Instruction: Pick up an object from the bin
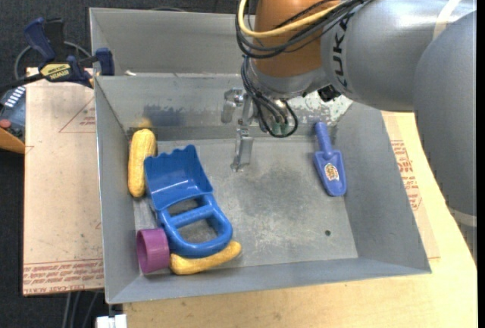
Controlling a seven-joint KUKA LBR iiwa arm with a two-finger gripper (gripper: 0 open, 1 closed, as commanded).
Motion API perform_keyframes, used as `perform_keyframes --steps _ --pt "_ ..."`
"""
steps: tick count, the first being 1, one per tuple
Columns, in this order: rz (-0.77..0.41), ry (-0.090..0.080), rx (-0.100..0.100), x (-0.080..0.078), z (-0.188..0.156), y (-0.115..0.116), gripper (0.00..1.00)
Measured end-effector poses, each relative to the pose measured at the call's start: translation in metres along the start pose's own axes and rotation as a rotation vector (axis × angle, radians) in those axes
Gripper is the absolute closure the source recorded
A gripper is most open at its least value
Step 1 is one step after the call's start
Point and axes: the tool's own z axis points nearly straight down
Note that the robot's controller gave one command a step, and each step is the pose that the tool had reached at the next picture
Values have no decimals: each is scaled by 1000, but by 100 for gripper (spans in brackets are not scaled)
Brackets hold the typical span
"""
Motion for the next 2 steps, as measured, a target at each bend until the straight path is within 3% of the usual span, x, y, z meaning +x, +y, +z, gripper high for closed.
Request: perform_keyframes --steps 2 --pt "1 -5 0 0 -6 -1 0"
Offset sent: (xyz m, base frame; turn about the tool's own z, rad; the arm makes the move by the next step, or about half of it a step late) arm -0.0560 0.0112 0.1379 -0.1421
